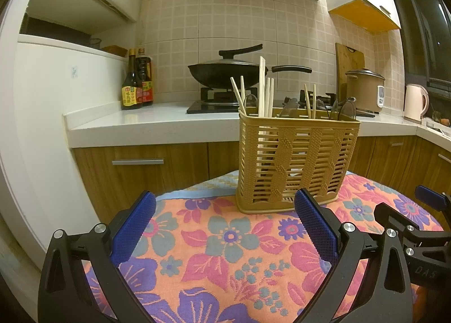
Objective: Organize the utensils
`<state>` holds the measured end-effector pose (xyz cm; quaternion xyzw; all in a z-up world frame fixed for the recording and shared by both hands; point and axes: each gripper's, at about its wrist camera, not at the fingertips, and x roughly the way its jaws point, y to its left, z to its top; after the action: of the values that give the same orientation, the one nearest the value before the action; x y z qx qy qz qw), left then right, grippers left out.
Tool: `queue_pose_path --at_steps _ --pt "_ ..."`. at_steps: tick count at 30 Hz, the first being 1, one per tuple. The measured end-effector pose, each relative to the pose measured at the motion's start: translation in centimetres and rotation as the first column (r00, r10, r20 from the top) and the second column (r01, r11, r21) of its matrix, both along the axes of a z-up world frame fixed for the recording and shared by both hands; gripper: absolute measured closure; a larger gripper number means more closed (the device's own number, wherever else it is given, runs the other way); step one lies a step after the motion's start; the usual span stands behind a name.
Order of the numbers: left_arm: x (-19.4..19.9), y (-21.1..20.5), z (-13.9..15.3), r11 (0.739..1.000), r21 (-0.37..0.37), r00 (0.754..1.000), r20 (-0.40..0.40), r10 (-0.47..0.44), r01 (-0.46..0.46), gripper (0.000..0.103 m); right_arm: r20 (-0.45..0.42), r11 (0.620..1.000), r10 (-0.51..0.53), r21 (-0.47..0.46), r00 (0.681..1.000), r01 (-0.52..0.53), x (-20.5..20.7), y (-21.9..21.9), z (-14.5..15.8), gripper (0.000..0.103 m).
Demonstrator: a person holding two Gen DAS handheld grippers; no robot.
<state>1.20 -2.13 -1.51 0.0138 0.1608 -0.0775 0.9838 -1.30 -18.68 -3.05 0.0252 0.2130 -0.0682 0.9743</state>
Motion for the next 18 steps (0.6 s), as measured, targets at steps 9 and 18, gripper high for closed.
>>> queue_pose_path --at_steps 9,18 --pt "-0.08 0.17 0.16 1.0 -0.006 1.0 0.009 -0.01 0.01 0.007 0.007 1.0 0.018 -0.021 1.0 -0.017 -0.23 0.43 0.05 0.008" --pt "0.43 0.73 0.1 1.0 -0.03 1.0 -0.012 -0.008 0.008 0.007 0.008 0.999 0.022 -0.028 1.0 -0.022 -0.33 0.69 0.14 0.008"
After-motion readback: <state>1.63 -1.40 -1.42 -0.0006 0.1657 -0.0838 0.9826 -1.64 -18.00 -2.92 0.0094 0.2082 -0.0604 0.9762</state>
